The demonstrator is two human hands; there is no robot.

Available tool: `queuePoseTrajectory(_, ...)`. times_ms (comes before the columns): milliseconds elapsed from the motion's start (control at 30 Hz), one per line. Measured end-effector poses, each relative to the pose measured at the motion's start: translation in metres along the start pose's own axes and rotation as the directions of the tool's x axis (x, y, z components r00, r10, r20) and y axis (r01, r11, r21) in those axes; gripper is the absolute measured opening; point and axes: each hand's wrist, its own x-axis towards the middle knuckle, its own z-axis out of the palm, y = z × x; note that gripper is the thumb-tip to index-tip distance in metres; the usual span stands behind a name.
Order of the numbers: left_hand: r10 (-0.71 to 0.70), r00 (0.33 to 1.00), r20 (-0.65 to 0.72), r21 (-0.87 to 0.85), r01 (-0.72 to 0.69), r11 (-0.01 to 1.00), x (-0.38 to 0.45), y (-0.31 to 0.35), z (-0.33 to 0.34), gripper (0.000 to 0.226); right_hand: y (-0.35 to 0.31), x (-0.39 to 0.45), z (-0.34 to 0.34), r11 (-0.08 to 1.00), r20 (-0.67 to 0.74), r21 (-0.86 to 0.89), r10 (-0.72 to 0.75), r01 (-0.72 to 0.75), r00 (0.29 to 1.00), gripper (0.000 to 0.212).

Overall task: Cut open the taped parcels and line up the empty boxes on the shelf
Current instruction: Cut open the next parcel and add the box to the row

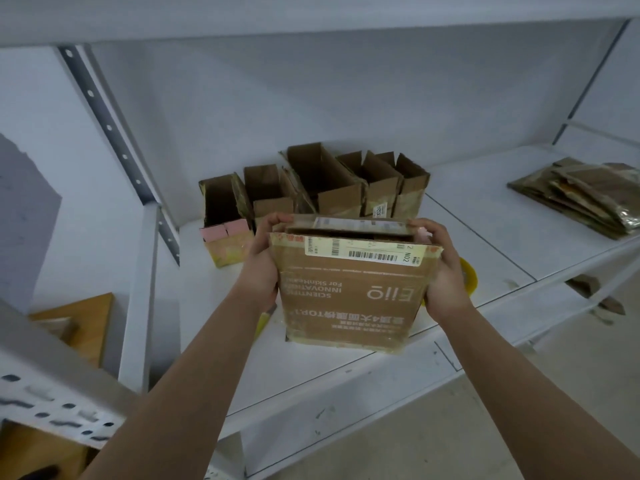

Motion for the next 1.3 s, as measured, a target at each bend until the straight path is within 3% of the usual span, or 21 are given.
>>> queuePoseTrajectory(267,-0.046,0.998,-0.052,0.021,0.047,0.999,0.000,0.004,-0.004,0.024,0.002,0.007,-0.007,1.000,-0.022,-0.005,0.020,-0.020,1.000,0.014)
queuePoseTrajectory(367,0.060,0.996,0.070,0.086,-0.065,0.994,-0.004,0.007,-0.013,0.072,0.004,0.008,-0.007,0.999,-0.030,0.009,0.033,-0.033,0.999,0.015)
queuePoseTrajectory(400,0.093,0.992,0.089,0.121,-0.104,0.987,-0.005,0.006,-0.015,0.076,0.004,0.008,-0.006,0.999,-0.037,0.010,0.038,-0.038,0.999,0.015)
queuePoseTrajectory(500,0.208,0.969,0.135,0.268,-0.238,0.933,-0.011,0.005,-0.012,0.050,0.005,0.009,-0.004,0.999,-0.067,0.014,0.048,-0.048,0.997,0.015)
queuePoseTrajectory(567,0.204,0.971,0.125,0.263,-0.231,0.937,-0.012,0.006,-0.007,0.040,0.006,0.008,-0.004,0.999,-0.070,0.012,0.042,-0.041,0.997,0.018)
queuePoseTrajectory(700,0.180,0.979,0.091,0.221,-0.196,0.955,-0.014,0.007,0.002,0.044,0.007,0.008,-0.004,0.999,-0.074,0.002,0.033,-0.033,0.997,0.023)
queuePoseTrajectory(800,0.163,0.986,0.028,0.200,-0.165,0.966,-0.011,0.002,0.003,0.034,0.009,0.007,-0.001,0.999,-0.090,0.021,0.042,-0.040,0.995,0.022)
queuePoseTrajectory(933,0.147,0.989,-0.013,0.279,-0.138,0.950,-0.003,-0.002,0.003,0.032,0.010,0.007,0.000,0.996,-0.070,0.064,0.064,-0.060,0.995,0.028)
queuePoseTrajectory(1033,0.136,0.990,-0.024,0.356,-0.119,0.927,0.000,0.000,0.003,0.031,0.009,0.009,0.000,0.993,-0.054,0.089,0.087,-0.082,0.995,0.015)
queuePoseTrajectory(1133,0.149,0.989,-0.001,0.558,-0.123,0.821,0.005,0.009,0.001,0.036,0.008,0.012,-0.002,0.992,-0.052,0.082,0.102,-0.097,0.993,0.013)
queuePoseTrajectory(1233,0.314,0.947,0.063,0.783,-0.243,0.573,0.010,0.031,0.014,0.047,0.008,0.011,-0.003,0.992,-0.062,0.085,0.102,-0.097,0.993,0.013)
queuePoseTrajectory(1300,0.357,0.919,0.168,0.824,-0.330,0.460,0.010,0.043,0.034,0.050,0.008,0.009,-0.003,0.991,-0.063,0.095,0.100,-0.094,0.993,0.014)
